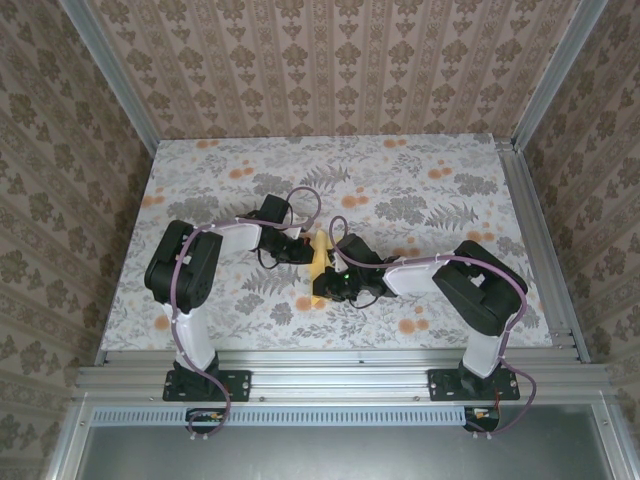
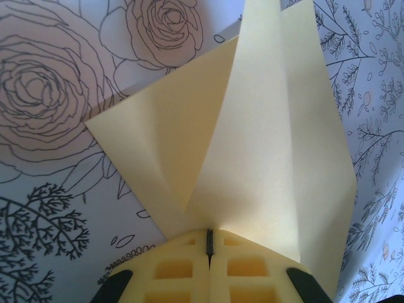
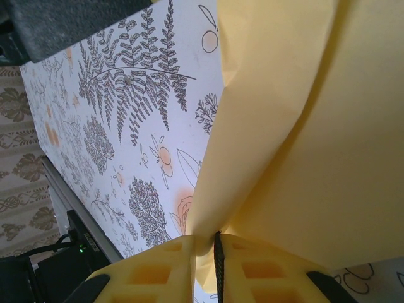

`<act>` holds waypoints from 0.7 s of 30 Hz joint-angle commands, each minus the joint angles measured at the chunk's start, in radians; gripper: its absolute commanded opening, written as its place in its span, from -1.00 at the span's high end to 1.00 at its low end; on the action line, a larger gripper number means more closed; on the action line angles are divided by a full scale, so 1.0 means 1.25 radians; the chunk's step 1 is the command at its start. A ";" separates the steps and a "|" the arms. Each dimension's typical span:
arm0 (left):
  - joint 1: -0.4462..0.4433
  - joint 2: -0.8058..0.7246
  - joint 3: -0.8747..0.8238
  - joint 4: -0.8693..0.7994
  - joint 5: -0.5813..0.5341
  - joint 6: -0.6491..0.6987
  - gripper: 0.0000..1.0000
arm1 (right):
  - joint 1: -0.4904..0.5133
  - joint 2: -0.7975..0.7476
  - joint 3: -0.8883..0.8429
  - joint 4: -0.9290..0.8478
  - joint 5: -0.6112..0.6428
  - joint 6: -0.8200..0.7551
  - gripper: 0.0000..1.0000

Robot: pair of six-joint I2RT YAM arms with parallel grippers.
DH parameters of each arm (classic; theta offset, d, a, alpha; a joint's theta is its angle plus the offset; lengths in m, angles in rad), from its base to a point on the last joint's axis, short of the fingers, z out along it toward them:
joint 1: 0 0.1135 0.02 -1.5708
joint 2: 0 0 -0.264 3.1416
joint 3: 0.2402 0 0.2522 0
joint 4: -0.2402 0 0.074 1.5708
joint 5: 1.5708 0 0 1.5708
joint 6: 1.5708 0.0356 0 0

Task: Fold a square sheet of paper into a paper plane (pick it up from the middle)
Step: Fourth fold the wing at the center of the table.

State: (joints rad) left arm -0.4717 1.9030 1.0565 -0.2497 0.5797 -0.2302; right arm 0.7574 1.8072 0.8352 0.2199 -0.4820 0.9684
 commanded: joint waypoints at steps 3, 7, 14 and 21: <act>-0.012 0.066 -0.021 -0.060 -0.082 0.027 1.00 | 0.003 -0.041 -0.016 -0.015 0.006 -0.009 0.63; -0.012 0.064 -0.023 -0.061 -0.083 0.028 1.00 | -0.001 -0.045 -0.014 -0.024 0.007 -0.014 0.65; -0.012 0.062 -0.024 -0.063 -0.083 0.028 1.00 | -0.018 -0.082 -0.031 -0.057 0.022 -0.026 0.69; -0.012 0.065 -0.023 -0.063 -0.084 0.028 1.00 | -0.023 -0.050 -0.018 -0.025 0.004 -0.014 0.69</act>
State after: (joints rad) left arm -0.4721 1.9030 1.0573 -0.2501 0.5797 -0.2298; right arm 0.7334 1.7298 0.8093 0.1818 -0.4751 0.9501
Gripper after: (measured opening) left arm 0.047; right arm 0.158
